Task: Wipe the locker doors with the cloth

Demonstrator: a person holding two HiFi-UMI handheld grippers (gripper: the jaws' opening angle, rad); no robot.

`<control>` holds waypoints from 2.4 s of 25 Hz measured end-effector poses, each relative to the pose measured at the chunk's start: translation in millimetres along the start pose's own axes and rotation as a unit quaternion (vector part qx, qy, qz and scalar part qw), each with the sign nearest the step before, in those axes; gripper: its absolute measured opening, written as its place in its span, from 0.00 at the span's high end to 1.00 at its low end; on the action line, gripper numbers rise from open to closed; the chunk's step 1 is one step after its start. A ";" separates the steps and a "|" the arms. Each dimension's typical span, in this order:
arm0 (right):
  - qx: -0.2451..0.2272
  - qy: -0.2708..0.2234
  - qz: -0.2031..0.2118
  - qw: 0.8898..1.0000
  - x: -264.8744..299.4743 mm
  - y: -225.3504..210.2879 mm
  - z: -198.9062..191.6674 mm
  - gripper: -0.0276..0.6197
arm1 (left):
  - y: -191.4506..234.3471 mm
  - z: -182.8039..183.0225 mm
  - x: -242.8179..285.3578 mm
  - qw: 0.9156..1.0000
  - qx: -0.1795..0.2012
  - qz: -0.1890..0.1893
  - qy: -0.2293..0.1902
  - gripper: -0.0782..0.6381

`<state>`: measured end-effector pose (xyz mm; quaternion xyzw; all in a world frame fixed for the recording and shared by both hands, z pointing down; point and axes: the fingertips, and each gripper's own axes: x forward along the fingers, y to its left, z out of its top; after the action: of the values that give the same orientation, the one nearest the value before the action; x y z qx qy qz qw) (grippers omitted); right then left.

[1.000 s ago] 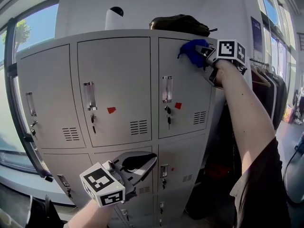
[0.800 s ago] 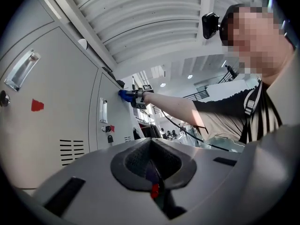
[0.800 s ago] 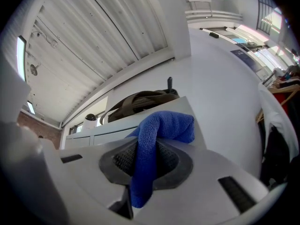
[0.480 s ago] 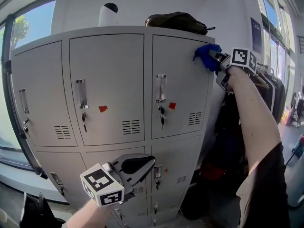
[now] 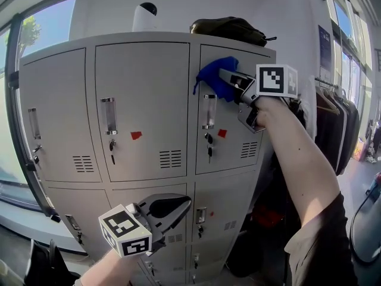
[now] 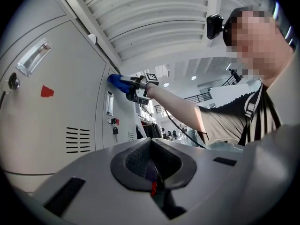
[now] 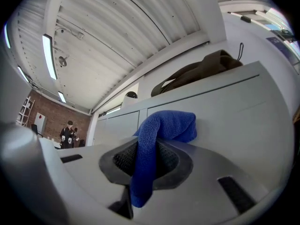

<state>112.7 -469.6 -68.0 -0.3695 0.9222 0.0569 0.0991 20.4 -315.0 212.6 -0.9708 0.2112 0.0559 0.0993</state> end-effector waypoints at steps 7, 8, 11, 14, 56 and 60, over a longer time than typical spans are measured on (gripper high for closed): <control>0.007 -0.008 0.012 1.000 26.9 9.0 -12.5 0.87 | 4.5 0.3 -10.5 1.000 0.002 0.004 0.004 0.88; 0.007 -0.009 0.010 1.000 24.1 5.4 -11.6 0.87 | 4.6 0.1 -10.9 1.000 0.002 0.005 0.005 0.88; 0.010 -0.017 0.001 1.000 13.0 -12.2 -6.8 0.87 | 4.3 -0.3 -10.0 1.000 0.001 0.005 0.008 0.88; 0.035 -0.028 -0.007 0.999 -4.1 -37.6 -4.9 0.87 | -0.3 -1.8 -4.0 1.000 0.004 -0.002 0.015 0.88; 0.057 -0.006 -0.030 0.998 -22.5 -42.1 -71.4 0.87 | -25.3 -1.6 -50.6 0.999 -0.003 0.027 0.027 0.88; 0.086 -0.022 -0.061 0.994 -53.8 -90.2 -74.0 0.87 | -31.5 -3.8 -28.6 0.999 -0.003 0.017 0.030 0.88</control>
<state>202.8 -511.7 13.3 -0.4141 0.8968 -0.0208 0.1544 8.0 -276.4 226.0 -0.9686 0.2304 0.0289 0.0889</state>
